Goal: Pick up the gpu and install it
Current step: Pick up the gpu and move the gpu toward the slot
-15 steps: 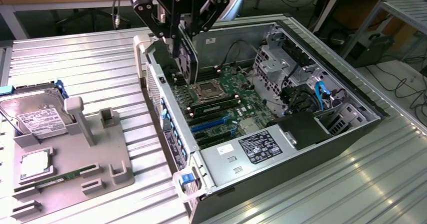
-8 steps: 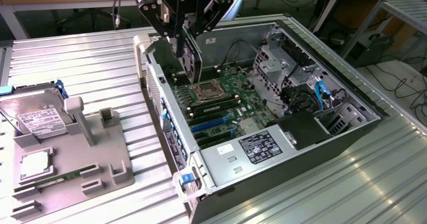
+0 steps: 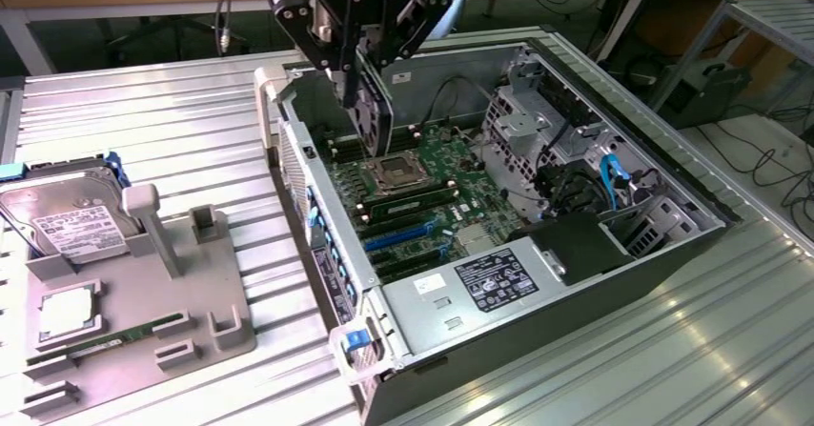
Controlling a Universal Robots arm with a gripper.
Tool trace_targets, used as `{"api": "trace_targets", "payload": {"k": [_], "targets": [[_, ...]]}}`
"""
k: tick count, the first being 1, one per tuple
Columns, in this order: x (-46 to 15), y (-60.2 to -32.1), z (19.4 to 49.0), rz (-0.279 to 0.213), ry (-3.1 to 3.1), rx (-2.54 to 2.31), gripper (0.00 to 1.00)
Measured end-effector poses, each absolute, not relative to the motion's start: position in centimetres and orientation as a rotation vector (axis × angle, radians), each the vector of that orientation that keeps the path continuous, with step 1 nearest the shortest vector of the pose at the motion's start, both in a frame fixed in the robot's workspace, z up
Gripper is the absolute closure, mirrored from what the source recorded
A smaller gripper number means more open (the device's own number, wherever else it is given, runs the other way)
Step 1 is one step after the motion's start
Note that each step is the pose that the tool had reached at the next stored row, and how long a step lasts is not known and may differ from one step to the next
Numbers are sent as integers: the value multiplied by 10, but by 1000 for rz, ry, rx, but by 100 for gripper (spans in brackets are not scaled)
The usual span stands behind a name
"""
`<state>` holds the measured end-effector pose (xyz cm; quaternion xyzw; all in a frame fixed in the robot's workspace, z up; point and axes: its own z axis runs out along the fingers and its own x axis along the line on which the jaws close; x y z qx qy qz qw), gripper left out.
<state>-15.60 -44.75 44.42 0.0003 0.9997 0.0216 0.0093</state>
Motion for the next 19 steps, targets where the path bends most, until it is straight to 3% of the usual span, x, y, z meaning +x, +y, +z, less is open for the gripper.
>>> {"api": "trace_targets", "payload": {"k": [14,19], "targets": [[-109,-448,444,68,3122,1,73],[-44,-447,442,68,3122,1,73]]}}
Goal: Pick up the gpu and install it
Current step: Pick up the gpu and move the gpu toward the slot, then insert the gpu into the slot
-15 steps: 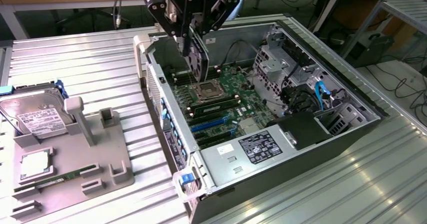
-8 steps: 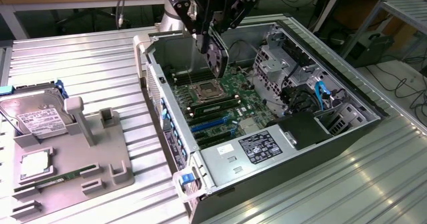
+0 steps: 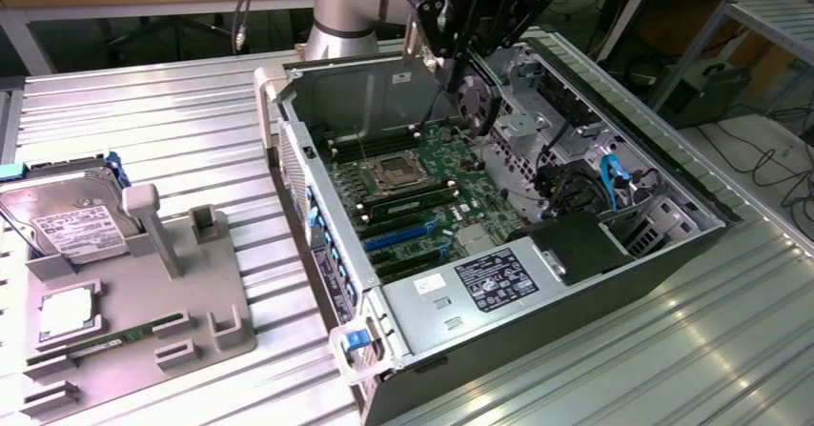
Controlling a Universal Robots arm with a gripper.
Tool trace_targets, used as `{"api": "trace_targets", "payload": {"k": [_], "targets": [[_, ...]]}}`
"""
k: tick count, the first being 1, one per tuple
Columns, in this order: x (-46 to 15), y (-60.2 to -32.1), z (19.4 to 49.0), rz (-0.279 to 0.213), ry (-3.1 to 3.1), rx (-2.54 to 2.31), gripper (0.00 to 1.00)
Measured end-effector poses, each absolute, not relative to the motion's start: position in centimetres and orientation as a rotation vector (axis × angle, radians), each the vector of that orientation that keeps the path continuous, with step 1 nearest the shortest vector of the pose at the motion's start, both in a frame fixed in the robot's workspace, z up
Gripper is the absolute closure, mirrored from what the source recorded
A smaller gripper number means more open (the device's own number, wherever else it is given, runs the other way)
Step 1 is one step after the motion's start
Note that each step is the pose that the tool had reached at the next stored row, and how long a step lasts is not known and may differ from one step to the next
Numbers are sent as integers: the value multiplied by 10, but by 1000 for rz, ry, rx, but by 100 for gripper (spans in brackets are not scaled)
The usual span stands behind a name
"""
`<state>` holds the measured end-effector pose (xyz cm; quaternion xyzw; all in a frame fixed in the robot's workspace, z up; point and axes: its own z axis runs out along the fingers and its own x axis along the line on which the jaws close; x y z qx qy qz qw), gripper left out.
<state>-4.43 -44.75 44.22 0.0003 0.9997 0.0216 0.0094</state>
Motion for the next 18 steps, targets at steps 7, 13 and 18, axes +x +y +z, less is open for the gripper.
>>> {"api": "trace_targets", "payload": {"k": [7,13,18], "targets": [[-37,-447,442,68,3122,1,73],[-37,-447,441,68,3122,1,73],[-37,-447,442,68,3122,-28,73]]}}
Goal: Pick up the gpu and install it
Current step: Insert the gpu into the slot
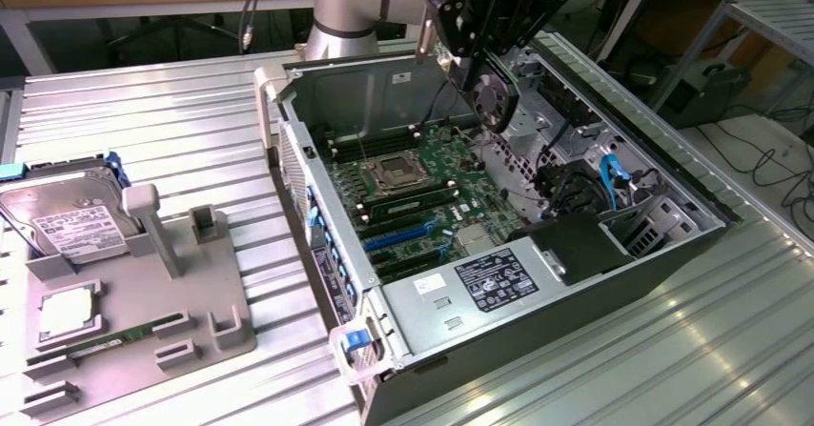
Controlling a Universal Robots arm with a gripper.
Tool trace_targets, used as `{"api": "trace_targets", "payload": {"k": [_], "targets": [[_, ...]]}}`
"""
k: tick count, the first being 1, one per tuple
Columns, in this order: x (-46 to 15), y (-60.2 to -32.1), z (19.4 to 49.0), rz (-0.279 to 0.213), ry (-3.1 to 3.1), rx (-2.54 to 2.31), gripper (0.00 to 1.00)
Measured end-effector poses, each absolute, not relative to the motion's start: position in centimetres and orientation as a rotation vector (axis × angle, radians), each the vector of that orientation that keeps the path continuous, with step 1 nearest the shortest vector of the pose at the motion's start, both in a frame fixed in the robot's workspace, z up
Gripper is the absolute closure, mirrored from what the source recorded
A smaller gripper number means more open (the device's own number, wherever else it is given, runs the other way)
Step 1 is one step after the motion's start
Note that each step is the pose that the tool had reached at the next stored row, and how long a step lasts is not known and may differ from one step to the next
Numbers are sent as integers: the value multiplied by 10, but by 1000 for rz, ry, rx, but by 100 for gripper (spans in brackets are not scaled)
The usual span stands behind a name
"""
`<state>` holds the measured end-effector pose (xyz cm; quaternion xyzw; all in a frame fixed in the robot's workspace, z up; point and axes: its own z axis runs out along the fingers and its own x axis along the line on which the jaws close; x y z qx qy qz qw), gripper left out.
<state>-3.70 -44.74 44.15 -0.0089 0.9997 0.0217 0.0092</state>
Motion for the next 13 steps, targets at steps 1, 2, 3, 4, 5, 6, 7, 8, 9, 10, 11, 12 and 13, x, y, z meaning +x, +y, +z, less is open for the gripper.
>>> {"api": "trace_targets", "payload": {"k": [1,2,3,4,5,6,7,8,9,10,11,12,13], "targets": [[-37,-447,441,68,3122,-35,73],[-37,-447,442,68,3122,-44,73],[-37,-447,442,68,3122,-51,73],[-37,-447,442,68,3122,-61,73],[-37,-447,441,68,3122,-68,73],[-37,-447,441,68,3122,-76,73],[-37,-447,442,68,3122,-84,73],[-37,-447,441,68,3122,-91,73],[-37,-447,442,69,3122,-98,73],[-37,-447,442,68,3122,-106,73],[-37,-447,442,69,3121,-115,73],[-37,-447,442,69,3121,-136,73],[-37,-447,442,69,3120,-163,73]]}}
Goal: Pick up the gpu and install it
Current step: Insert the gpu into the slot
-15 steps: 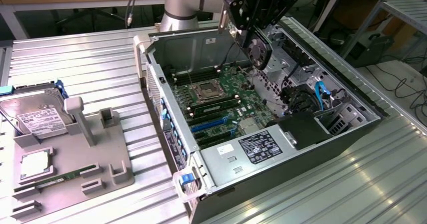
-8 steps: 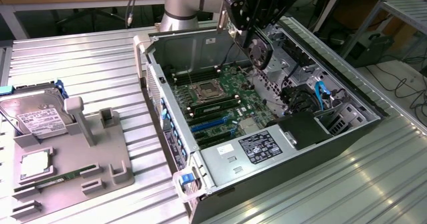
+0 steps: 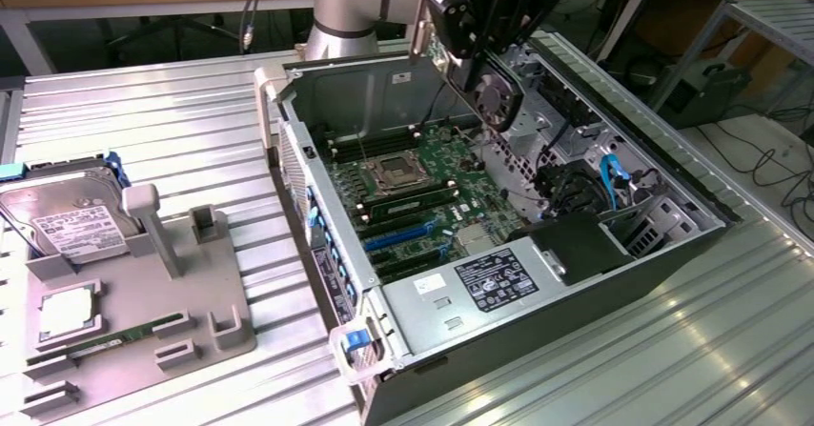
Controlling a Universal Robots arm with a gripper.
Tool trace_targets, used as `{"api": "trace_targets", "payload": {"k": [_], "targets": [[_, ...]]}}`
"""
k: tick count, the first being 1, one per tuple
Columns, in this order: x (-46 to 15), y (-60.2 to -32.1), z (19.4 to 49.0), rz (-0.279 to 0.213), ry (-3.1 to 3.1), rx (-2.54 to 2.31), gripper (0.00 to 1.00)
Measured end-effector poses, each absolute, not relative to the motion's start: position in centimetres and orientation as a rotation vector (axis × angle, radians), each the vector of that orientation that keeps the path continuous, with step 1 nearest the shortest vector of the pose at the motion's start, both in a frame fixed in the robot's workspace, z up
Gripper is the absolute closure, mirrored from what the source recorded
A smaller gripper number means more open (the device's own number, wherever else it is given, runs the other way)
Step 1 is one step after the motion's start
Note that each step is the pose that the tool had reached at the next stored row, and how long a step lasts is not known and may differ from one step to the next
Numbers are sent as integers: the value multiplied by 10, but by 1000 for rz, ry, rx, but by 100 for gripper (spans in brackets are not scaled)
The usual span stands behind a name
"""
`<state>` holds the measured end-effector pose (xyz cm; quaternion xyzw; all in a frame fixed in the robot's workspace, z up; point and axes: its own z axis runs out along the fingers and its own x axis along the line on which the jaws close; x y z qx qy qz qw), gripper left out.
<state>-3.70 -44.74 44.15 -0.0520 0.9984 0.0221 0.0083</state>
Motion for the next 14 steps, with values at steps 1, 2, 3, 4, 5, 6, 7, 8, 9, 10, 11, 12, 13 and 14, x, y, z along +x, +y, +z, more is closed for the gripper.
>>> {"api": "trace_targets", "payload": {"k": [1,2,3,4,5,6,7,8,9,10,11,12,13,14], "targets": [[-37,-447,441,69,3119,-181,73],[-37,-447,442,69,3119,-190,73],[-37,-447,442,69,3118,-201,73],[-37,-447,441,70,3118,-210,73],[-37,-447,442,69,3117,-218,73],[-37,-447,442,70,3117,-225,73],[-37,-447,441,70,3117,-232,73],[-37,-447,442,70,3116,-239,73],[-37,-447,442,70,3116,-246,73],[-37,-447,442,70,3115,-251,73],[-37,-447,442,70,3115,-255,73],[-37,-447,442,70,3115,-260,73],[-37,-447,442,70,3114,-266,73],[-37,-447,441,70,3114,-271,73]]}}
